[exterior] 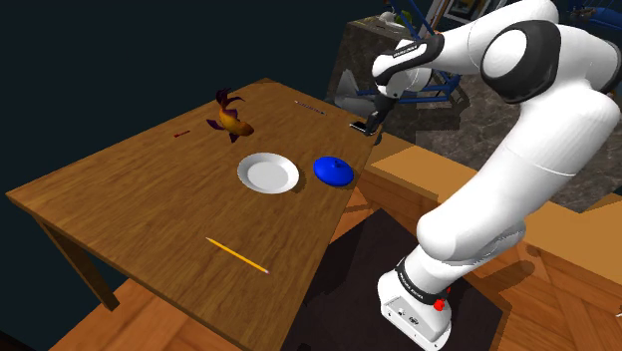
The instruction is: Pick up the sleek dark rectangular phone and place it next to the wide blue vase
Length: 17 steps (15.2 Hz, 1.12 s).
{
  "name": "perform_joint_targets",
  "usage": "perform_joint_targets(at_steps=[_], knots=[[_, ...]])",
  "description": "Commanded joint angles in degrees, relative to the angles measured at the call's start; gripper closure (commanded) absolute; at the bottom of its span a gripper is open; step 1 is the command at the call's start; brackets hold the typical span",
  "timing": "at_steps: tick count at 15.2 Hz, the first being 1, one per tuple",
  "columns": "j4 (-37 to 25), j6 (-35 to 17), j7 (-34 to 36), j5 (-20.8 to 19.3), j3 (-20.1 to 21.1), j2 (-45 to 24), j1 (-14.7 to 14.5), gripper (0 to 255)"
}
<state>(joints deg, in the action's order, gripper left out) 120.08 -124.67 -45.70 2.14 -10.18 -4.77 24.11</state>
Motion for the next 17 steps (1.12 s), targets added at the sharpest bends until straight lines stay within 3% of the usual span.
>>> perform_joint_targets(at_steps=[1,17], knots=[[0.6,-1.4,-0.2,0.2,0.0,-0.7,0.1,255],[4.6,-12.6,-1.9,2.4,0.5,-8.2,0.4,255]])
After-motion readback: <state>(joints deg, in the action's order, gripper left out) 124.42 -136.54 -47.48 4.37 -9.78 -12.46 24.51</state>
